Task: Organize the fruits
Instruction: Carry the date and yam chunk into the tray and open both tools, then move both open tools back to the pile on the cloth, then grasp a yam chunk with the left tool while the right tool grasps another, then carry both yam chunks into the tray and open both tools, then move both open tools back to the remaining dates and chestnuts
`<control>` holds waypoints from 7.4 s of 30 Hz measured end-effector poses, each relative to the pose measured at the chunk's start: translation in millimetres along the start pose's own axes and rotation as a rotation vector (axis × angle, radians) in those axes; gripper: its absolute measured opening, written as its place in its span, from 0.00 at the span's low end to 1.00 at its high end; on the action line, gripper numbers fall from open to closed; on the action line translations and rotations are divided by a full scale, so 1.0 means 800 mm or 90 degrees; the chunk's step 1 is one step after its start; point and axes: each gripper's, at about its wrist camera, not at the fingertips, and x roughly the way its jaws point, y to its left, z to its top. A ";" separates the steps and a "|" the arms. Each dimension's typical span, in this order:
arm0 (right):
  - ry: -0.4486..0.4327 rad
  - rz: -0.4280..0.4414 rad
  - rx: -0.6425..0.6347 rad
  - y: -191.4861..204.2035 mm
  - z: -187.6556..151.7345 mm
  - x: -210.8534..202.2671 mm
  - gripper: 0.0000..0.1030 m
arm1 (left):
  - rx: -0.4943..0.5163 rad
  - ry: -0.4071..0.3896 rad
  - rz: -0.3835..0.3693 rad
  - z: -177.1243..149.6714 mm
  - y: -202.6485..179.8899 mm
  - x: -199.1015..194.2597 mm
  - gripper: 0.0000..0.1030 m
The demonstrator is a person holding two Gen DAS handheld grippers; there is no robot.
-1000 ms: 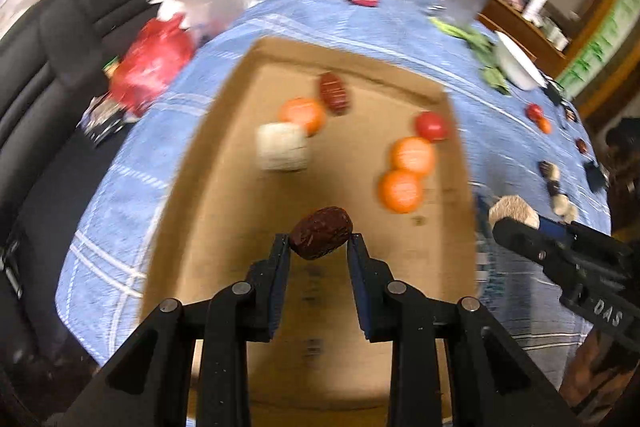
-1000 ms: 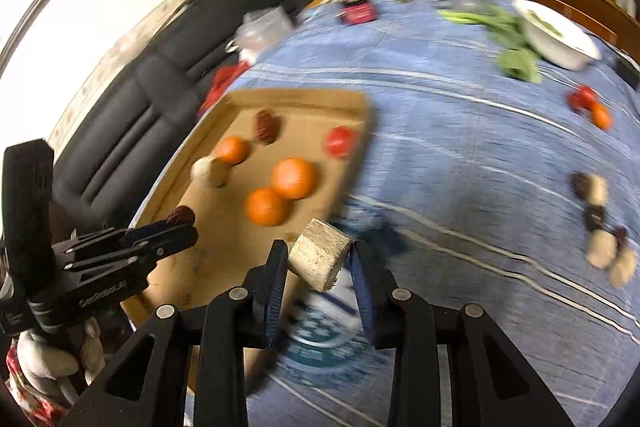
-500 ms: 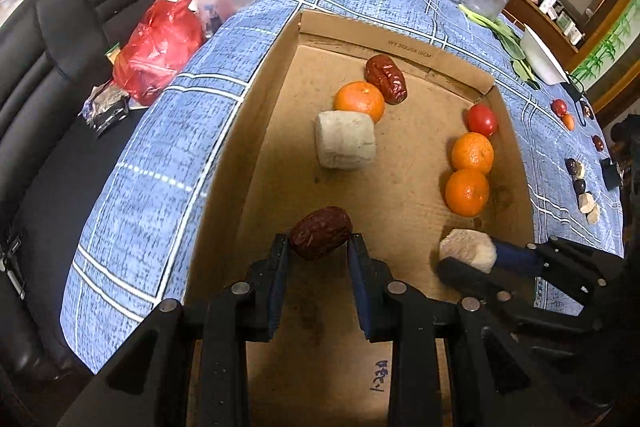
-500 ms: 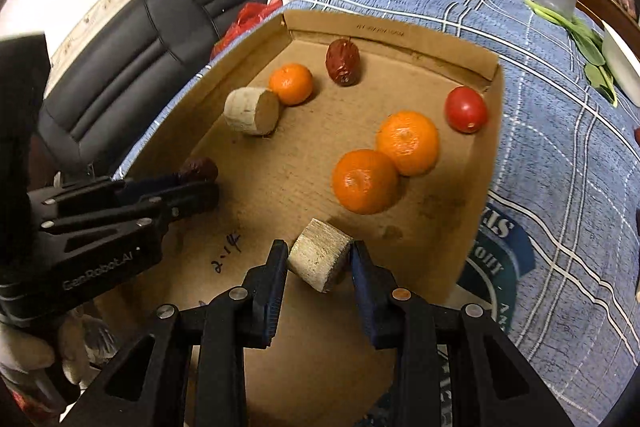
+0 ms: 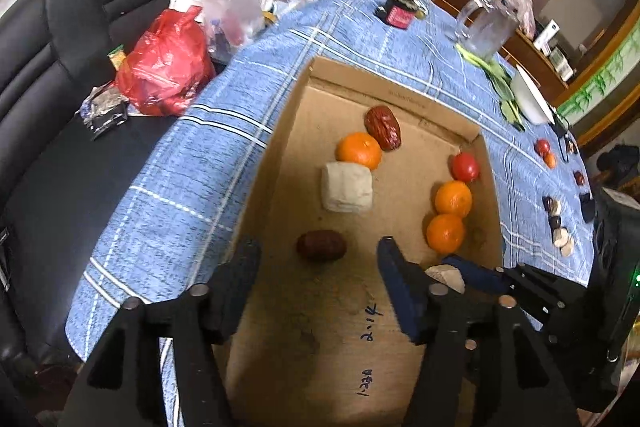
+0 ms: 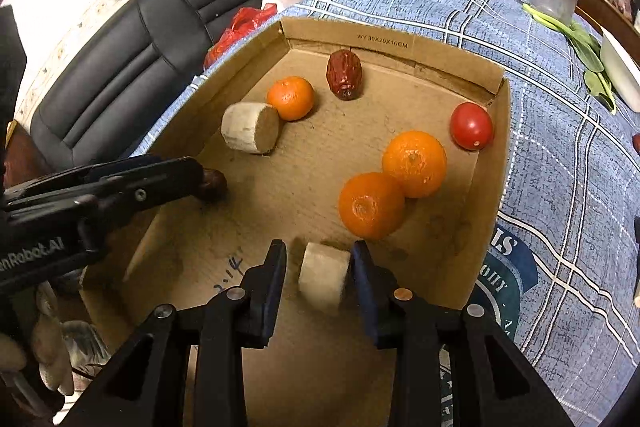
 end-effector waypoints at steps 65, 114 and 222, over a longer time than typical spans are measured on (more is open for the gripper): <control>-0.070 -0.164 0.215 -0.388 -0.133 -0.146 0.37 | 0.131 0.109 -0.134 -0.083 -0.342 0.081 0.68; -0.107 -0.027 0.200 -0.208 -0.096 -0.150 0.33 | 0.057 0.043 -0.060 -0.046 -0.150 0.013 0.27; -0.121 -0.115 0.358 -0.351 -0.172 -0.191 0.53 | 0.238 0.017 0.035 -0.079 -0.309 0.040 0.59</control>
